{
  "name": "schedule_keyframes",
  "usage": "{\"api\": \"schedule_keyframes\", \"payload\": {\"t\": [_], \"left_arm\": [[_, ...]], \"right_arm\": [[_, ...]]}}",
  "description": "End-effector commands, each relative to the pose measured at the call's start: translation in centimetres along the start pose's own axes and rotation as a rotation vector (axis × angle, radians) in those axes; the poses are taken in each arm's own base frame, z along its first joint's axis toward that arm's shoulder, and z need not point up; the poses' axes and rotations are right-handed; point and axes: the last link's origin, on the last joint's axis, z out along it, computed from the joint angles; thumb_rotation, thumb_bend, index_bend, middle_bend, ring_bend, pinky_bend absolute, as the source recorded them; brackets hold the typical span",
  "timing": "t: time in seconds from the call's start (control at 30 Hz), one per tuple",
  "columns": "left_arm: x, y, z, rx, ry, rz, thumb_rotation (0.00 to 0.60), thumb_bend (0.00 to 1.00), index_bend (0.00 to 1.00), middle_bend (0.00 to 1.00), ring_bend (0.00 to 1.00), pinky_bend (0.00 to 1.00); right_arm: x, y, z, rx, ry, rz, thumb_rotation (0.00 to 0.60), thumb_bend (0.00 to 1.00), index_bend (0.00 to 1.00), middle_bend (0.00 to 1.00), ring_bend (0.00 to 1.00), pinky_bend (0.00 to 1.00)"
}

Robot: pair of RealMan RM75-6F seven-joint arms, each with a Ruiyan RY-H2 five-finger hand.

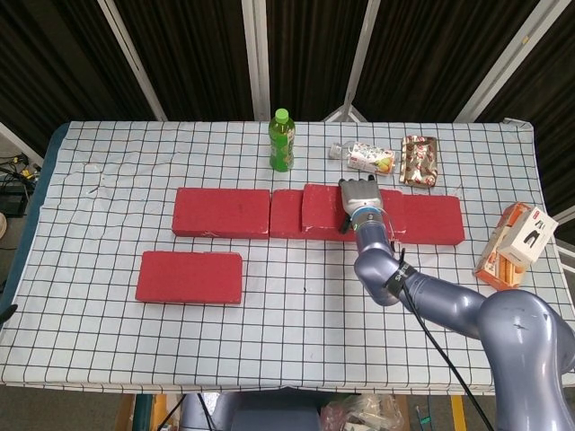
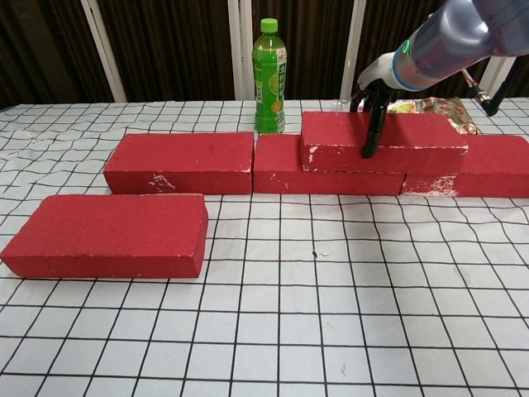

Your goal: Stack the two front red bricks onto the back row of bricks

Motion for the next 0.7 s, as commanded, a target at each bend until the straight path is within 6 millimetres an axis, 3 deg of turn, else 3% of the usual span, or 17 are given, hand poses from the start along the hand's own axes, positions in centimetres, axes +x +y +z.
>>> {"api": "schedule_keyframes", "payload": {"t": [0.03, 0.3, 0.7], "left_arm": [[-0.01, 0.01, 0.01, 0.0, 0.0, 0.001, 0.6, 0.0, 0.09, 0.0, 0.0, 0.02], [0.0, -0.03, 0.03, 0.002, 0.001, 0.001, 0.6, 0.0, 0.09, 0.0, 0.0, 0.02], [-0.02, -0.03, 0.03, 0.003, -0.001, 0.001, 0.6, 0.0, 0.09, 0.0, 0.0, 0.02]], "right_arm": [[-0.01, -0.01, 0.01, 0.001, -0.003, 0.003, 0.6, 0.13, 0.27, 0.19, 0.16, 0.0], [-0.24, 0.08, 0.03, 0.0, -0.018, 0.001, 0.6, 0.13, 0.13, 0.06, 0.0, 0.0], [0.02, -0.1, -0.12, 0.001, -0.017, 0.002, 0.6, 0.13, 0.08, 0.0, 0.0, 0.0]]}}
